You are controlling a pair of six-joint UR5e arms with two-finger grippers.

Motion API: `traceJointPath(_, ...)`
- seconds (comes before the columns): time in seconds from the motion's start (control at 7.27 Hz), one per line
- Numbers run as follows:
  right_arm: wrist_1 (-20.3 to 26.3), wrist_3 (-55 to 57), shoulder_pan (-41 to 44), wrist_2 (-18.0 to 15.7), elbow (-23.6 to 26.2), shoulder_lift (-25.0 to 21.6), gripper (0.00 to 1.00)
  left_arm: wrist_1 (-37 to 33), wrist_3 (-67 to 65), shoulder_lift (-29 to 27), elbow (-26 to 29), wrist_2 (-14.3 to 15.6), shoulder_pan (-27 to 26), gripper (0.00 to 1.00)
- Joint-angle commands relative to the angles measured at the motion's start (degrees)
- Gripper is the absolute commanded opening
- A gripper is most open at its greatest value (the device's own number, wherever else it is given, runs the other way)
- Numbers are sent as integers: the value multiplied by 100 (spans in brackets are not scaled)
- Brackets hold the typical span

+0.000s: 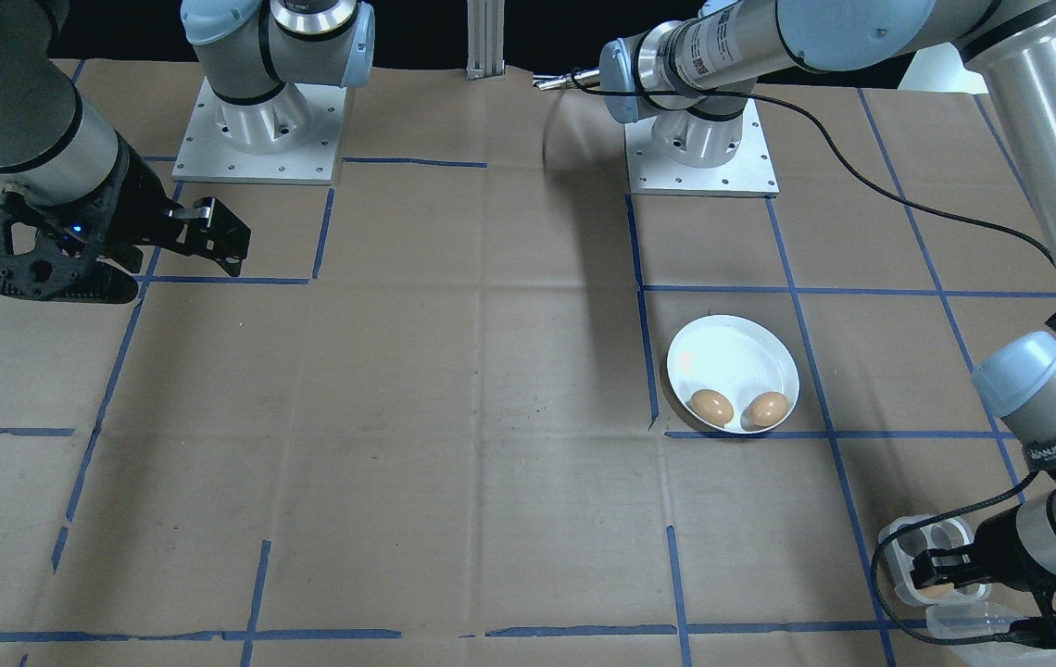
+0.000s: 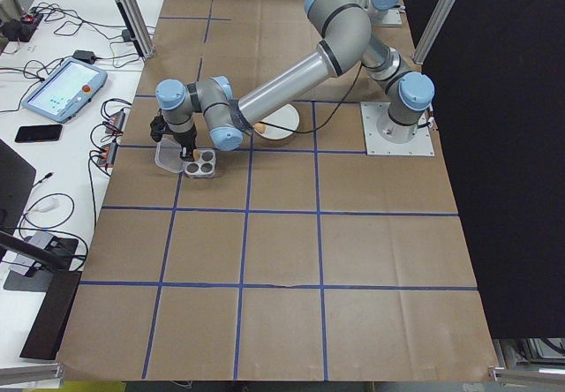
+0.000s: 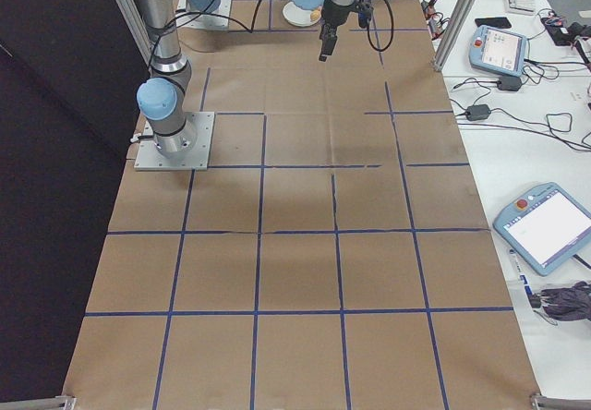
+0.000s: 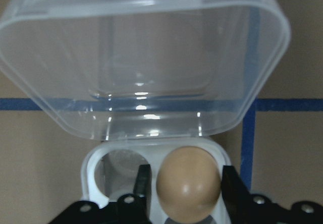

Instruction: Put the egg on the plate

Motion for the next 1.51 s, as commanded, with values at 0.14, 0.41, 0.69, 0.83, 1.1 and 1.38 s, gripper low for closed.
traceJointPath(0.14, 0, 0, 0, 0, 0, 0, 100, -68, -9, 52, 14, 16, -12, 23)
traceJointPath(0.41, 0, 0, 0, -9, 0, 0, 100, -601, -1, 418, 84, 25, -12, 22)
traceJointPath(0.69, 0, 0, 0, 0, 0, 0, 100, -1409, 17, 1086, -73, 321, -21, 22)
traceJointPath(0.83, 0, 0, 0, 0, 0, 0, 100, -1726, -26, 1437, -282, 350, -64, 21)
traceJointPath(1.1, 0, 0, 0, 0, 0, 0, 100, -1660, -603, 2114, -1334, 306, -353, 20)
traceJointPath(1.38, 0, 0, 0, 0, 0, 0, 100, -1510, -1263, 2538, -2127, 306, -871, 20)
